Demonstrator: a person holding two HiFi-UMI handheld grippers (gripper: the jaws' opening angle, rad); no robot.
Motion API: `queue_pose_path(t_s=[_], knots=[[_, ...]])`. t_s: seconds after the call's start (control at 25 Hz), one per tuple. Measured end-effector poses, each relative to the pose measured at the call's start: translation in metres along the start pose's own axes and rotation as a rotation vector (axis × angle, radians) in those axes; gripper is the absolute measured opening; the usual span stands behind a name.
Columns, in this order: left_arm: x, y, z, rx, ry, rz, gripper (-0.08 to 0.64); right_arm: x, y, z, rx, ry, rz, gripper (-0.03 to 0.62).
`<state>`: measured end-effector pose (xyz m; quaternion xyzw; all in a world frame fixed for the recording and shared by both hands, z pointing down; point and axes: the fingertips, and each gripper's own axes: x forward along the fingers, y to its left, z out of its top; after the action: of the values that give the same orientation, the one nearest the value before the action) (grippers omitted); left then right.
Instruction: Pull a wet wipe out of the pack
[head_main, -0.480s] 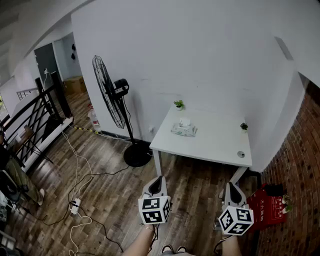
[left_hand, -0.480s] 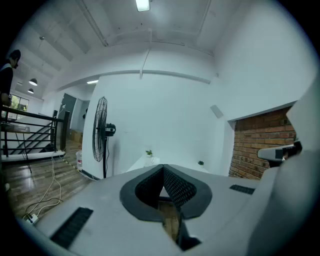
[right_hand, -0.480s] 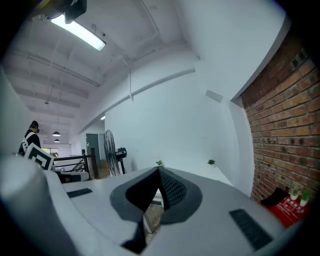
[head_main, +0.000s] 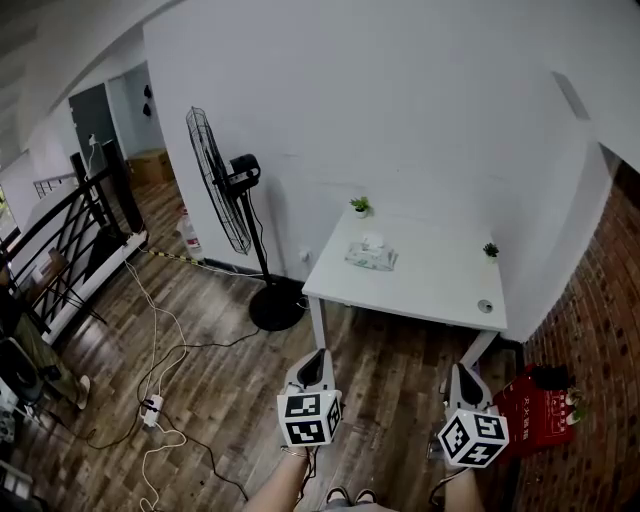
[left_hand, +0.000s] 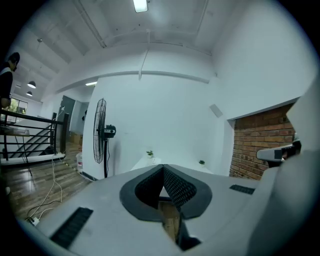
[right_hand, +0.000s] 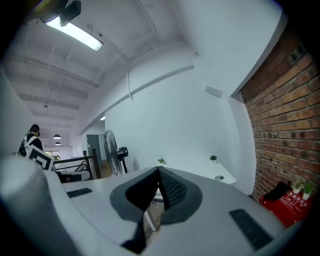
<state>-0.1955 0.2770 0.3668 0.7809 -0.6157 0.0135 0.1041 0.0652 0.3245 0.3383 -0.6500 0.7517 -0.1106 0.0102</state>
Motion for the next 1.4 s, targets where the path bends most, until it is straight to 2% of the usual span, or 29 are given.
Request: queue_pose_path(t_s=[0.84,0.96,1.4], knots=[[0.006,0.009,0.002,-0.022,0.011,-0.030,0.006,0.004,-0.001,-0.006,0.008,0.016,-0.037,0.002],[0.007,0.011,0.003,-0.027,0.013,-0.042,0.052,0.004,0.002,-0.006,0.008,0.015,-0.042,0.002],[0.005,0.023,0.001,-0.028,0.023,-0.078,0.123,0.005,0.013,-0.011,0.016,0.015,-0.063,0.002]])
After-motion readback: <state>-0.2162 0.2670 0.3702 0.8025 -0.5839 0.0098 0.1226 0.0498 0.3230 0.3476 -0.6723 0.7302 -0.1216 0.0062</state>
